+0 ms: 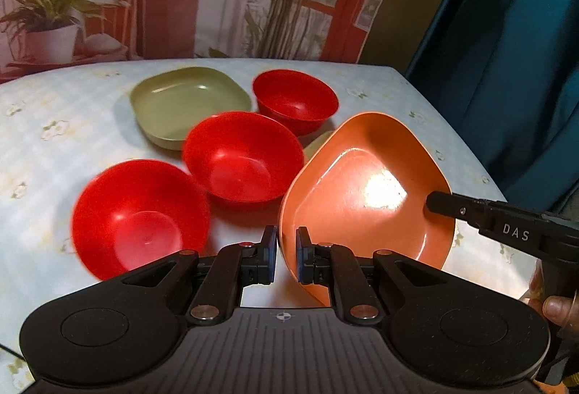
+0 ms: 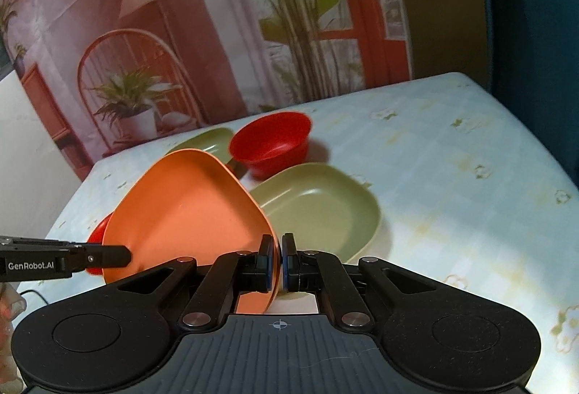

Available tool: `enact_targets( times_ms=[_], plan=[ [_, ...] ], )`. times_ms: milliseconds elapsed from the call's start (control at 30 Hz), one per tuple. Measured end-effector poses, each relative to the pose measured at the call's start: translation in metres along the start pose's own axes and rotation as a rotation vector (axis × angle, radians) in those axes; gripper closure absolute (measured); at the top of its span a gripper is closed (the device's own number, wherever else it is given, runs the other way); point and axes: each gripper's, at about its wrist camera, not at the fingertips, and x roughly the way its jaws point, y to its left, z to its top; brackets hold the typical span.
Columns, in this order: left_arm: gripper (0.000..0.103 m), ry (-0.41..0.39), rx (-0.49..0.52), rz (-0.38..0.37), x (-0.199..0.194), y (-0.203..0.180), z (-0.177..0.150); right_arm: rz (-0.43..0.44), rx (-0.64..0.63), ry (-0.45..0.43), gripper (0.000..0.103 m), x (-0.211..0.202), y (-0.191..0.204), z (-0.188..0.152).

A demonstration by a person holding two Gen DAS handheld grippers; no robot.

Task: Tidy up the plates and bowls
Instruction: 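Lift the orange plate with both grippers and lower it onto a green plate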

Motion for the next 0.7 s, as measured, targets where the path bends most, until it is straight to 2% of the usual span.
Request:
enact_targets(
  times_ms=[200,400,700],
  plan=[
    [0.091,0.045,0.021,-0.041,0.02,-0.009,0.008,-0.037,0.018,-0.015,0.098,0.001,-0.024,0.005],
    [0.091,0.07,-0.003,-0.071,0.043,-0.017,0.017,-0.07,0.029,-0.016,0.098,0.004,-0.043,0.008],
    [0.091,0.072,0.006,-0.04,0.066,-0.02,0.041,-0.081,0.037,-0.021,0.098,0.025,-0.059,0.023]
  ],
)
